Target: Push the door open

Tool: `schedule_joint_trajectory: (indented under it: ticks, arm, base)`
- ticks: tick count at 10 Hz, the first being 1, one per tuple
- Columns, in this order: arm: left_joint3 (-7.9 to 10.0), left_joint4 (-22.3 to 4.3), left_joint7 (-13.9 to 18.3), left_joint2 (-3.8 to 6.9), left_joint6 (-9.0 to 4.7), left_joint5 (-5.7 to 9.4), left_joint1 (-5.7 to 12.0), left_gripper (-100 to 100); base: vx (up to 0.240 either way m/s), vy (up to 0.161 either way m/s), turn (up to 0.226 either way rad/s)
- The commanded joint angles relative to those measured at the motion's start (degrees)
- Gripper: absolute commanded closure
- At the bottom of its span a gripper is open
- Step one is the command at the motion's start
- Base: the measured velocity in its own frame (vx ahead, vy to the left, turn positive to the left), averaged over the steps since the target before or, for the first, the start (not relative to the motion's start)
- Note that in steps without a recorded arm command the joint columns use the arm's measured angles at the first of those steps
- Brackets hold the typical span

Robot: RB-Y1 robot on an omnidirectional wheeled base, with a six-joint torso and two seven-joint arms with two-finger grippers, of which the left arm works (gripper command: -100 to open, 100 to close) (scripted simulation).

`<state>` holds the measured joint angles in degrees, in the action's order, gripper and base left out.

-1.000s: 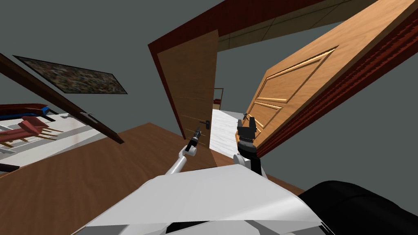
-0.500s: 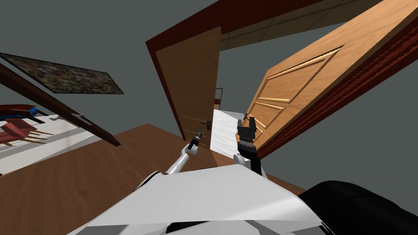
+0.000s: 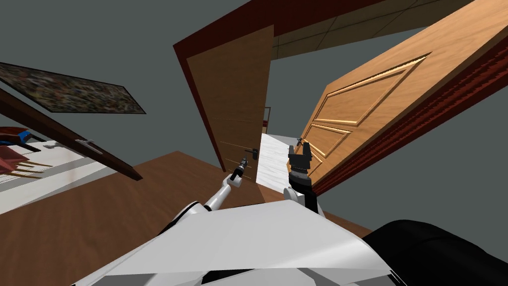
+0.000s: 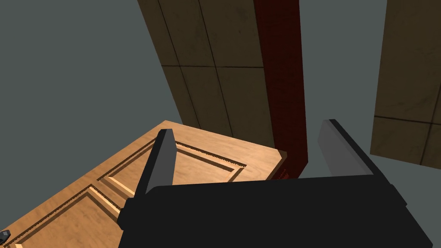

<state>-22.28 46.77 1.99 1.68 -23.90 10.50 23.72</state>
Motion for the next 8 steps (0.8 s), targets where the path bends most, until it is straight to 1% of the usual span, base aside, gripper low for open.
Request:
schedule_joint_trajectory:
  ticks: [1,3,5,7,8]
  arm:
    - [0.27,-0.2,-0.1,0.72,-0.11,-0.01,0.04,-100]
    - [0.49,-0.4,-0.1,1.0,-0.2,-0.02,0.08,-100]
    - [0.83,-0.7,-0.2,1.03,-0.34,-0.03,0.13,-100]
    - [1.15,-1.0,-0.3,0.61,-0.47,-0.05,0.18,-100]
    - [1.33,-1.1,-0.3,0.15,-0.54,-0.05,0.21,-100]
  base:
    - [0.11,-0.033,-0.032]
    - [0.175,-0.072,-0.021]
    - [0.197,-0.094,-0.03]
    - [0.183,-0.079,-0.023]
    - [0.167,-0.066,-0.031]
